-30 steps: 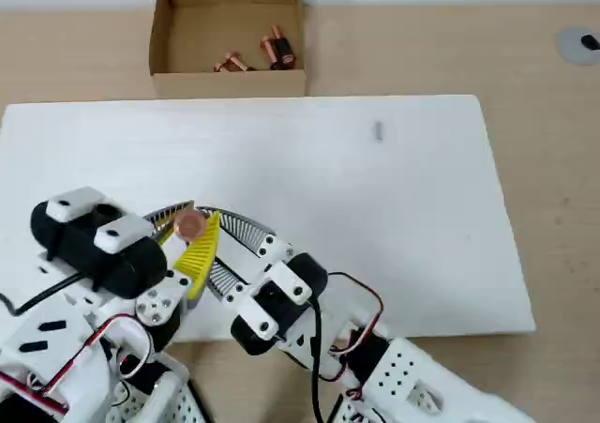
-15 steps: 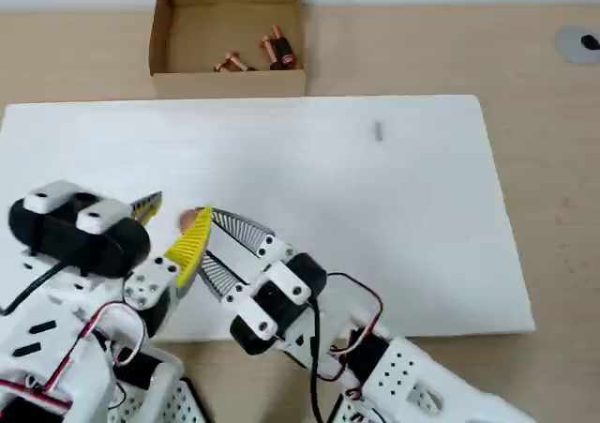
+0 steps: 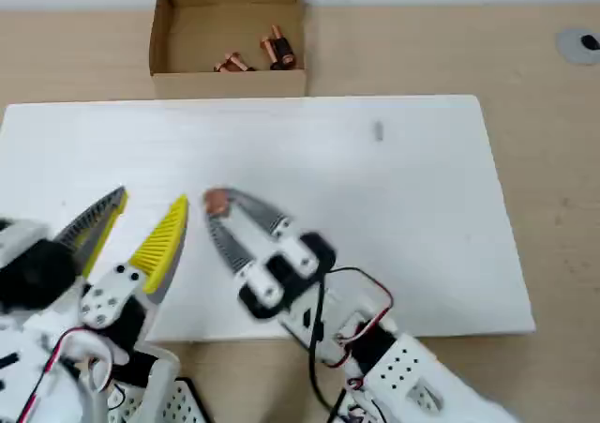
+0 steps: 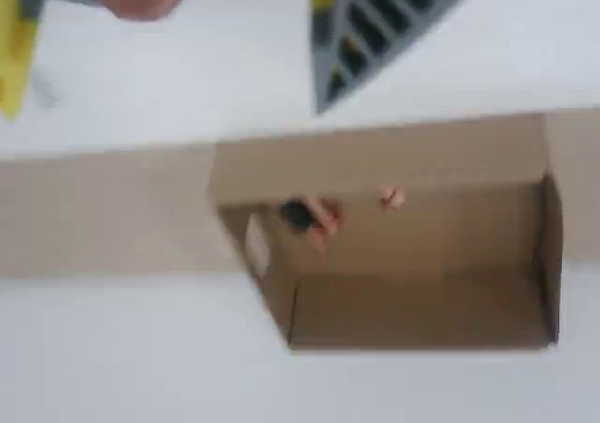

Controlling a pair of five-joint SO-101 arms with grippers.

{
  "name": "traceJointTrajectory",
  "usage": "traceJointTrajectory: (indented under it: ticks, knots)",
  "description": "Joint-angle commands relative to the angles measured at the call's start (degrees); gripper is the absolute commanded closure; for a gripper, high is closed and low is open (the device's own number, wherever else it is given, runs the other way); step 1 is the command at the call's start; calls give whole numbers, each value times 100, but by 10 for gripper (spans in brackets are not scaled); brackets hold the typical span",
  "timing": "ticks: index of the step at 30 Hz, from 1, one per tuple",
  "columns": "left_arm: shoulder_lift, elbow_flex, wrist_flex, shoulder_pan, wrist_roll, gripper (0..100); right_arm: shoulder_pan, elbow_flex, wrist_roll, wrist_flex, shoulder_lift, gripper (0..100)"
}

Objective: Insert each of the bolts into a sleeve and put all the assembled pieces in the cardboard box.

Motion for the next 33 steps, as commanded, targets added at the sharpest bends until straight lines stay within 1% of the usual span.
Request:
traceJointTrajectory:
  ticks: [1, 4, 7, 10, 13, 17, 19, 22, 26, 28, 31, 33]
  knots:
    - [382, -589, 431, -79, 211, 784, 857, -708, -404, 589, -92, 989]
    - [919, -1090, 1090, -88, 193, 791, 1235, -1525, -580, 1292, -66, 989]
    - [1455, -1240, 1591, -422, 149, 827, 1262, -2316, -545, 1503, 303, 989]
    - [1789, -1125, 1697, -1055, -123, 856, 1297, -3204, -545, 1512, 1147, 989]
    - [1930, -826, 1582, -1662, -457, 888, 1499, -4347, -571, 1521, 2308, 989]
    - [1833, -202, 1398, -2505, -492, 956, 1789, -5974, -580, 1530, 3943, 989]
    - [1675, 114, 1398, -2725, -527, 993, 1877, -6730, -580, 1530, 4708, 989]
    - [1314, 642, 1398, -2884, -527, 989, 1974, -7723, -598, 1486, 5833, 989]
    - [585, 1073, 1389, -2892, -519, 990, 2088, -9068, -1046, 1433, 7310, 989]
    - [189, 1213, 1389, -2866, -519, 990, 2185, -9745, -1222, 1187, 8119, 989]
    - [-400, 1468, 1371, -2866, -527, 990, 2308, -10721, -1231, 747, 9349, 989]
    - [-769, 1705, 1240, -2884, -527, 990, 2422, -11389, -1222, 633, 10141, 989]
